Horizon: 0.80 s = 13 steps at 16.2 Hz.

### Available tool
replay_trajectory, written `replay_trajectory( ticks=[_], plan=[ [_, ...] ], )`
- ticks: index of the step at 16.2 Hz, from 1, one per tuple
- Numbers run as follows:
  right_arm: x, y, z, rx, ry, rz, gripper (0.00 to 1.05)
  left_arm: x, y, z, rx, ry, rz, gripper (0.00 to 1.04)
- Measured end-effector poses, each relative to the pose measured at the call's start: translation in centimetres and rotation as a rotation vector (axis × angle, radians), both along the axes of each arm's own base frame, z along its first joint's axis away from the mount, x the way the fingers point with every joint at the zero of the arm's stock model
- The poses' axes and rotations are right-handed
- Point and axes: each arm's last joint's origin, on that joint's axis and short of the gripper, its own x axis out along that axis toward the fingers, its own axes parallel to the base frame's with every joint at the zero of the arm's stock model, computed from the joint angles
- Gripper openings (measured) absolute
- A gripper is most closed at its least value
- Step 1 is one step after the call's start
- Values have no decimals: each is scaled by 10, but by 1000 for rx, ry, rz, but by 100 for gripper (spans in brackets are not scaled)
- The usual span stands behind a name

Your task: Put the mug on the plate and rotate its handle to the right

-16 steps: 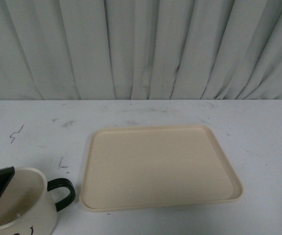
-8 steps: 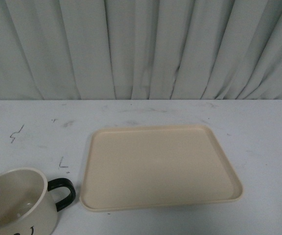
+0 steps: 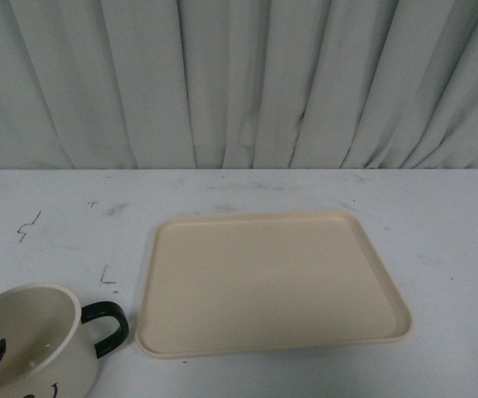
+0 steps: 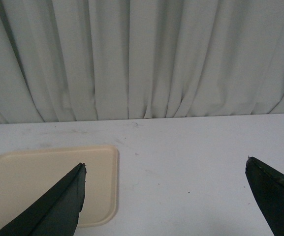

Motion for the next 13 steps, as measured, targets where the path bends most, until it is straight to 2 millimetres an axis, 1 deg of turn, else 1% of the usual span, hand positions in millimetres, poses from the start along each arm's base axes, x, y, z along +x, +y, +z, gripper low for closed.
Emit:
replay_trajectory(
  ticks=[1,2,3,6,7,8,9,12,13],
  plan=[
    [0,0,0,0,0,0,98,1,0,-2,2,2,3,71],
    [0,0,0,0,0,0,98,1,0,-3,2,4,2,64],
    [0,0,0,0,0,0,98,1,-1,-3,4,2,2,55],
    [0,0,0,0,0,0,98,1,-1,-4,9,4,4,19],
    [0,0,0,0,0,0,98,1,-1,-4,9,3,3,10],
    [0,0,0,0,0,0,98,2,-2,-3,6,1,4,5],
    [0,0,0,0,0,0,98,6,-3,0,2,-12,-1,3],
    [0,0,0,0,0,0,98,15,-4,7,-10,-34,-29,3],
    [0,0,0,0,0,0,98,20,-3,11,-21,-43,-63,3]
  ],
)
